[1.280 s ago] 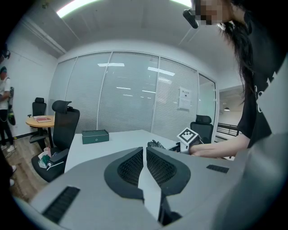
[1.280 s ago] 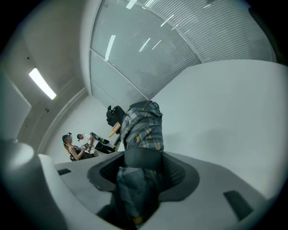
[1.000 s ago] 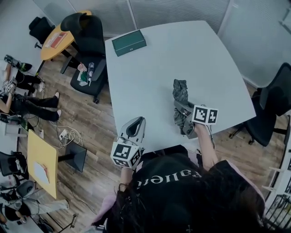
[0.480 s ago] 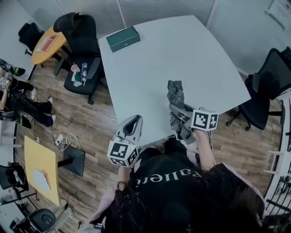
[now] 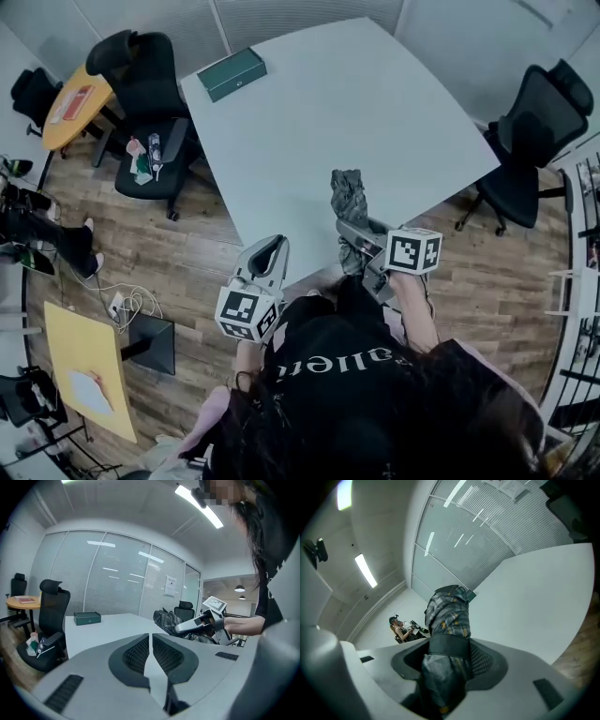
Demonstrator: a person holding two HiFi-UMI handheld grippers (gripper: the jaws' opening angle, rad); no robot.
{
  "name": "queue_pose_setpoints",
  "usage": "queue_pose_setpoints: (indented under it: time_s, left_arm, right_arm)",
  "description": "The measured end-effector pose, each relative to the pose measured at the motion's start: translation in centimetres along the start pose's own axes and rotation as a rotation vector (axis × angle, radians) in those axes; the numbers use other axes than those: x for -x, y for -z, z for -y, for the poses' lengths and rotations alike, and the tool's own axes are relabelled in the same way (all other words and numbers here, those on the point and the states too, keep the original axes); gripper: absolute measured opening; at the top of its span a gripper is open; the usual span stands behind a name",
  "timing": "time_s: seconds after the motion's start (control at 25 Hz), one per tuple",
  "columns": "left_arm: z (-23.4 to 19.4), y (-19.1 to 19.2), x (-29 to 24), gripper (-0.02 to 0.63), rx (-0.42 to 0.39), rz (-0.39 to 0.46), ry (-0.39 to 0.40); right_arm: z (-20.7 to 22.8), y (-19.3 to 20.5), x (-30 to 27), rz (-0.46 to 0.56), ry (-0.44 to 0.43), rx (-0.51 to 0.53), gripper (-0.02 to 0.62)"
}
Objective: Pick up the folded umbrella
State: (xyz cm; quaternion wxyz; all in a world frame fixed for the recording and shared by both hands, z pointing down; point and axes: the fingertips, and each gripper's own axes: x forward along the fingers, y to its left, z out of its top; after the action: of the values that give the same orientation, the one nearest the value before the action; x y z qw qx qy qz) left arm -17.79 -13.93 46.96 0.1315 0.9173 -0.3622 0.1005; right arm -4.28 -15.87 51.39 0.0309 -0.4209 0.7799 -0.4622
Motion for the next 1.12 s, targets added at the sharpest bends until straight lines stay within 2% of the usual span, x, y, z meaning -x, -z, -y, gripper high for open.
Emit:
queue_pose_setpoints:
  time_s: [0.24,0.56,1.12]
  left_arm:
    - [1.0,0.3,-0.1,0.026,-0.007,0.003,0.040]
    - [4.3,-0.4,-0.3,0.026,-0.024,0.016,0.051]
    - [15.1,-0.1,-0.2,0.026,-0.009,0.033,-0.008]
  right_arm:
    - [-0.5,1.9,1.5,-0.006,0.017,-0.003,0.232]
    - [-0.2,2.2,4.0,-0.002,0.001,0.001,0.232]
    - [1.7,4.7,13.5,-0.053,-0.046,0.034,0.232]
